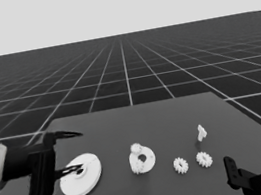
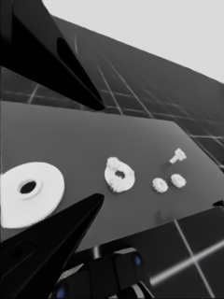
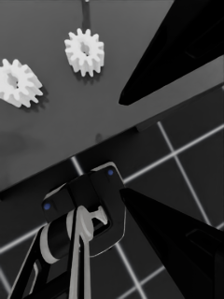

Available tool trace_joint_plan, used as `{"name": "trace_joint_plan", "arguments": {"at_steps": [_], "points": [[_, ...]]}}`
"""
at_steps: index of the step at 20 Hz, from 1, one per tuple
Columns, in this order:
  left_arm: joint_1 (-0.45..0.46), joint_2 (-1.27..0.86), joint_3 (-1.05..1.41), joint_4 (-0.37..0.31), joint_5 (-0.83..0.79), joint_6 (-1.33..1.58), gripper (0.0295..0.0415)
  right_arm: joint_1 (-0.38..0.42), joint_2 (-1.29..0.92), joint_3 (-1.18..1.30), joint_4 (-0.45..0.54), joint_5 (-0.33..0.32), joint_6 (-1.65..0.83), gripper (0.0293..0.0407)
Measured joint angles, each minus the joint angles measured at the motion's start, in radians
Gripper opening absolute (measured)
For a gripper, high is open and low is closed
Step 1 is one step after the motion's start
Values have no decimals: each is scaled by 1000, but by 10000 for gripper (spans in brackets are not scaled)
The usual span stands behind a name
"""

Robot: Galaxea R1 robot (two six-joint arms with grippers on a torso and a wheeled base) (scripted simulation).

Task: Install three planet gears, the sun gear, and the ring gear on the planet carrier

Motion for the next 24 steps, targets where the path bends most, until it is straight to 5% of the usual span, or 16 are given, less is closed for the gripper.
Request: {"name": "trace_joint_plan", "arguments": {"at_steps": [1,2,3,6,11,12,14,21,23,24], "points": [[-1,-5,3,1,-3,9,385,0,0,0,0,0,0,385],[-1,-8,5,2,-5,15,385,337,263,-35,310,-375,484,392],[-1,-9,7,2,-6,18,385,514,498,-206,542,-429,867,393],[-1,-11,8,3,-7,22,385,582,682,-527,703,-399,1112,386],[-1,-11,8,3,-8,23,385,586,721,-618,732,-395,1152,385],[-1,-11,8,3,-8,23,385,412,719,-613,522,-374,1159,385],[-1,-11,8,3,-8,23,385,187,743,-701,332,-339,1105,385],[-1,-11,8,3,-8,23,385,100,771,-797,258,-296,1053,385],[-1,-11,8,3,-8,23,385,99,772,-799,257,-295,1052,314],[-1,-11,8,3,-8,23,385,99,772,-799,256,-295,1052,312]]}}
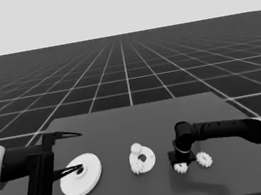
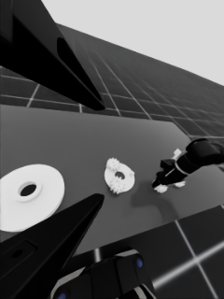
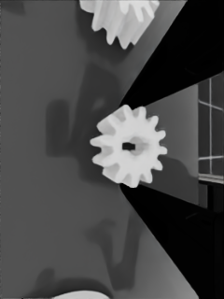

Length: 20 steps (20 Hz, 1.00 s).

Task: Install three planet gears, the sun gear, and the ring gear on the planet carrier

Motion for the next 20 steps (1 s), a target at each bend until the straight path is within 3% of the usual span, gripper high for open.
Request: {"name": "trace_joint_plan", "arguments": {"at_steps": [7,8,9,11,13,17,20], "points": [[0,0,0,0,0,0,385,0,0,0,0,0,0,312],[0,0,0,0,0,0,385,129,-46,150,158,-79,82,312],[0,0,0,0,0,0,385,275,-58,202,283,-99,117,312],[0,0,0,0,0,0,385,419,-54,197,412,-99,118,312],[0,0,0,0,0,0,385,465,-50,183,455,-99,109,312],[0,0,0,0,0,0,385,484,-48,174,475,-100,103,312],[0,0,0,0,0,0,385,480,269,-161,472,-100,86,312]]}}
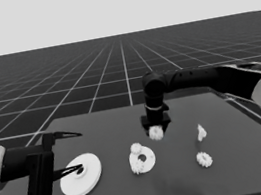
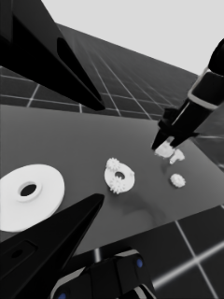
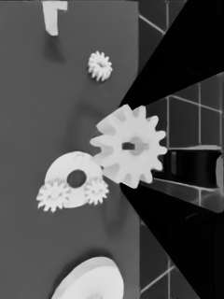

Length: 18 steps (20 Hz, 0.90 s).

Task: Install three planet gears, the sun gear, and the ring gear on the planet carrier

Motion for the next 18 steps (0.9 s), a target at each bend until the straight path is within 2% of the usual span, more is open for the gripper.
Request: {"name": "trace_joint_plan", "arguments": {"at_steps": [7,8,9,10,12,17,18], "points": [[0,0,0,0,0,0,385,-3,82,-121,-2,-1,-41,312],[0,0,0,0,0,0,385,-132,80,-116,-158,23,-37,312],[0,0,0,0,0,0,385,-245,87,-145,-251,40,-56,312],[0,0,0,0,0,0,385,-306,97,-183,-302,55,-80,312],[0,0,0,0,0,0,385,-357,110,-231,-345,76,-109,312],[0,0,0,0,0,0,385,-377,118,-258,-365,88,-125,312],[0,0,0,0,0,0,385,-378,118,-259,-366,88,-125,344]]}}
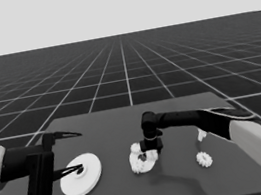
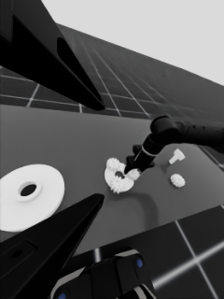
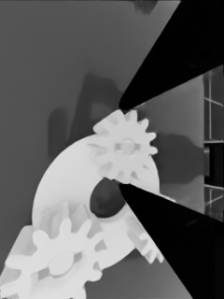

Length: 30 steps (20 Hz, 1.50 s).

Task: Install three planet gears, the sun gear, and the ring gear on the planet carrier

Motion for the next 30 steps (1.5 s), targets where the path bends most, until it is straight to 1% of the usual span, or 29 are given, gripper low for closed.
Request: {"name": "trace_joint_plan", "arguments": {"at_steps": [1,2,3,9,10,11,12,13,15,19,20,21,22,23,25,29,30], "points": [[0,0,0,0,0,0,385,0,0,0,0,0,0,371],[0,0,0,0,0,0,385,0,0,-1,-1,0,0,381],[0,0,0,0,0,0,385,-1,0,-1,-1,0,-1,383],[0,0,0,0,0,0,385,-1,0,-1,-1,1,-1,385],[0,0,0,0,0,0,385,106,-37,126,127,-63,75,385],[0,0,0,0,0,0,385,220,-44,163,222,-80,101,385],[0,0,0,0,0,0,385,288,-43,163,281,-84,103,385],[0,0,0,0,0,0,385,326,-40,155,316,-86,98,385],[0,0,0,0,0,0,385,360,-37,143,347,-88,90,385],[0,0,0,0,0,0,385,373,-34,136,362,-89,84,385],[0,0,0,0,0,0,385,384,-256,431,373,-89,98,385],[0,0,0,0,0,0,385,393,-469,550,381,-94,38,385],[0,0,0,0,0,0,385,399,-589,577,386,-100,-38,385],[0,0,0,0,0,0,385,403,-654,577,388,-104,-96,385],[0,0,0,0,0,0,385,407,-709,567,389,-110,-156,385],[0,0,0,0,0,0,385,409,-730,560,389,-112,-185,385],[0,0,0,0,0,0,385,236,-739,577,203,-27,-182,385]]}}
